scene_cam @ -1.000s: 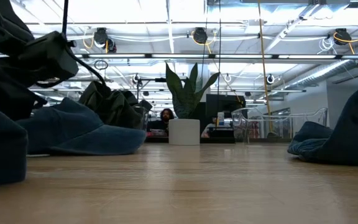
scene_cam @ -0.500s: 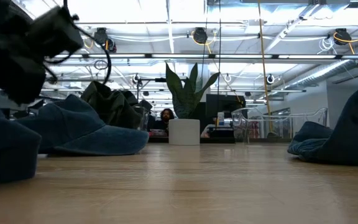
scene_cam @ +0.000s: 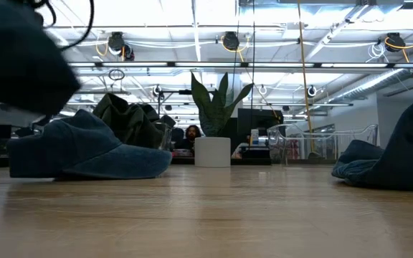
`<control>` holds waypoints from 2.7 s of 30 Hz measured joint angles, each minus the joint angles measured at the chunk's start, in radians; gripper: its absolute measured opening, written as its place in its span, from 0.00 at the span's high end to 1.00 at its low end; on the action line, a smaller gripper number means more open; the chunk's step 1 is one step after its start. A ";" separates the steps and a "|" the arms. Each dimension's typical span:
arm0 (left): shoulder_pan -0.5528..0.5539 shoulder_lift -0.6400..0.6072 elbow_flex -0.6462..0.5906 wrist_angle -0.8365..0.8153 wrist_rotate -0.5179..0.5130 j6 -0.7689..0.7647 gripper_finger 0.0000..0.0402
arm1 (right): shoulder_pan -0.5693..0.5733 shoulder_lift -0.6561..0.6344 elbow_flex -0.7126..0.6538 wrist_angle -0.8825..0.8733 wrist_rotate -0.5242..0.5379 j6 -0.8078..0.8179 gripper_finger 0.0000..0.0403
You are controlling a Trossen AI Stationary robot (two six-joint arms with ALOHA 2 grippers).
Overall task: Pick & Place hat
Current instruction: Put the bottom left blue cap into the right transparent bin
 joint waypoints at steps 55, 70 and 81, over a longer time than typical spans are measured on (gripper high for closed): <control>-0.023 0.138 0.002 0.839 -1.537 2.297 0.98 | -0.150 0.000 0.000 0.233 0.427 0.735 0.21; -0.092 0.254 0.002 0.979 -1.787 2.723 0.98 | -0.246 -0.002 0.000 0.088 0.285 0.978 0.21; -0.187 0.251 0.002 0.984 -1.891 2.874 0.98 | -0.251 -0.002 0.000 0.007 0.279 1.021 0.42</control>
